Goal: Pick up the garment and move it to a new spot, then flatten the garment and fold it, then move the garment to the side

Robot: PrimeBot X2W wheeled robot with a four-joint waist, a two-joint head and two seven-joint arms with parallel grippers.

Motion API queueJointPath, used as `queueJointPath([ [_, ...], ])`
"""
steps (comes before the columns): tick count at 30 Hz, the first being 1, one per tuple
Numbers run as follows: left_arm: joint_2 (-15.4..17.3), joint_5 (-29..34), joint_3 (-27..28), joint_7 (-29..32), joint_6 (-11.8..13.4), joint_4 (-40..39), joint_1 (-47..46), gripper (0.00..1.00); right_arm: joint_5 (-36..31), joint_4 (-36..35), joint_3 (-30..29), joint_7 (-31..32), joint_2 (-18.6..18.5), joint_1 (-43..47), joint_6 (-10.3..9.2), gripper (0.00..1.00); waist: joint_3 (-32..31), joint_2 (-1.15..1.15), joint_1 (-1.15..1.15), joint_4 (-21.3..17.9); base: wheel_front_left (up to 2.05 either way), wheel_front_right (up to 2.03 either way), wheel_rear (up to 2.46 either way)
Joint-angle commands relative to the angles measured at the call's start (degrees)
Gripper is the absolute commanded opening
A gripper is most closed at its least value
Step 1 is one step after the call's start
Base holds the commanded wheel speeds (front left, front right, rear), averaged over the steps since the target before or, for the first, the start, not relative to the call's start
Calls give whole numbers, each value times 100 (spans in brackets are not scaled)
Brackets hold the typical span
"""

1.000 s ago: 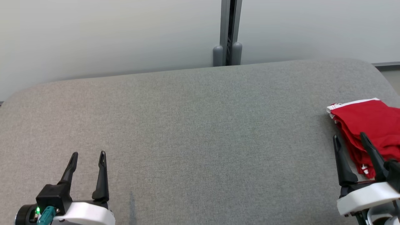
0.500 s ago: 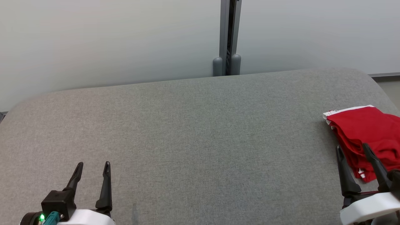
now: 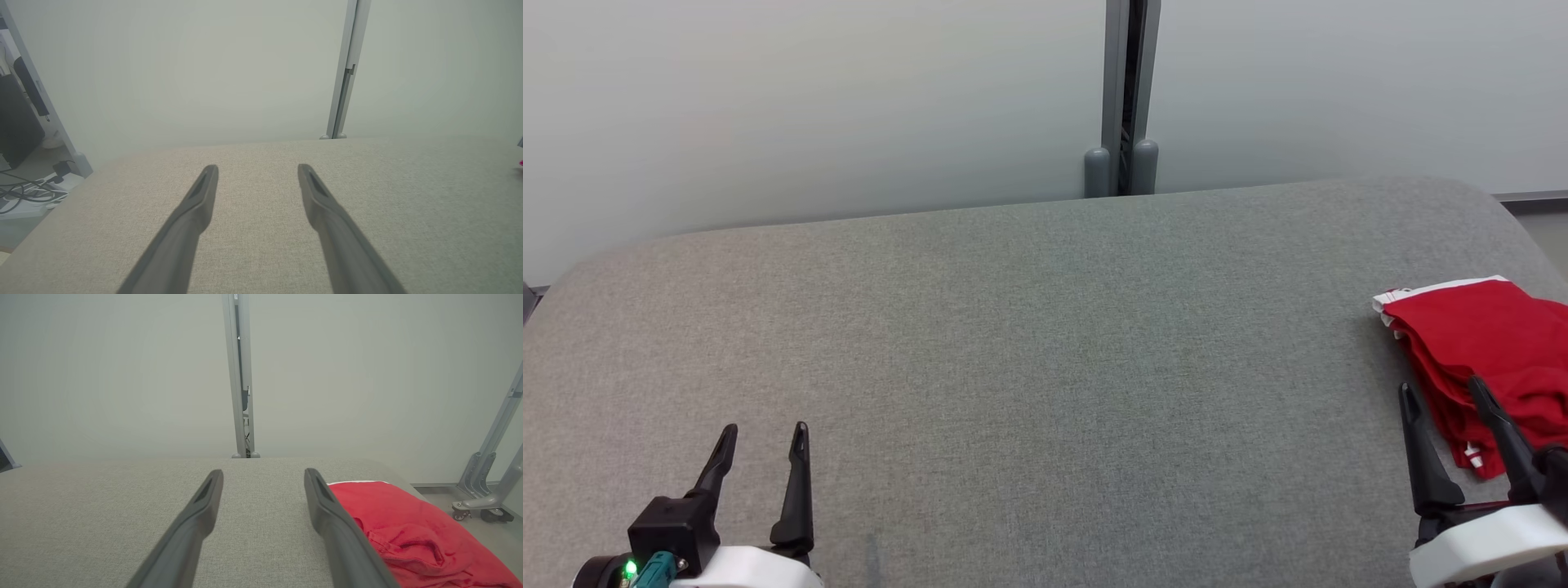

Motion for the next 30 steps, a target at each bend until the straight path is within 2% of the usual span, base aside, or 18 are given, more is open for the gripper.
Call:
queueJointPath([
  [1, 48, -11, 9, -20, 33, -16, 12, 100, 11, -7, 0, -11, -4, 25, -2, 100, 1, 0, 0, 5, 0, 0, 0],
  [16, 102, -33, -15, -114, 17, 87, -84, 100, 4, -44, -18, 1, 53, 53, -2, 100, 36, 0, 0, 73, 0, 0, 0],
  [17, 69, -53, -30, -79, -2, 93, -5, 0, 3, 9, -11, -2, 62, 12, 0, 0, 36, 0, 0, 73, 0, 0, 0],
  [20, -37, -72, -87, -67, -3, 237, 76, 0, 16, 166, -2, 8, 120, 85, 0, 0, 36, 0, 0, 74, 0, 0, 0],
  [30, -209, -1005, -163, -191, -247, 159, 116, 0, 1187, 285, -380, 470, 112, 56, 0, 0, 42, 0, 0, 71, 0, 0, 0],
])
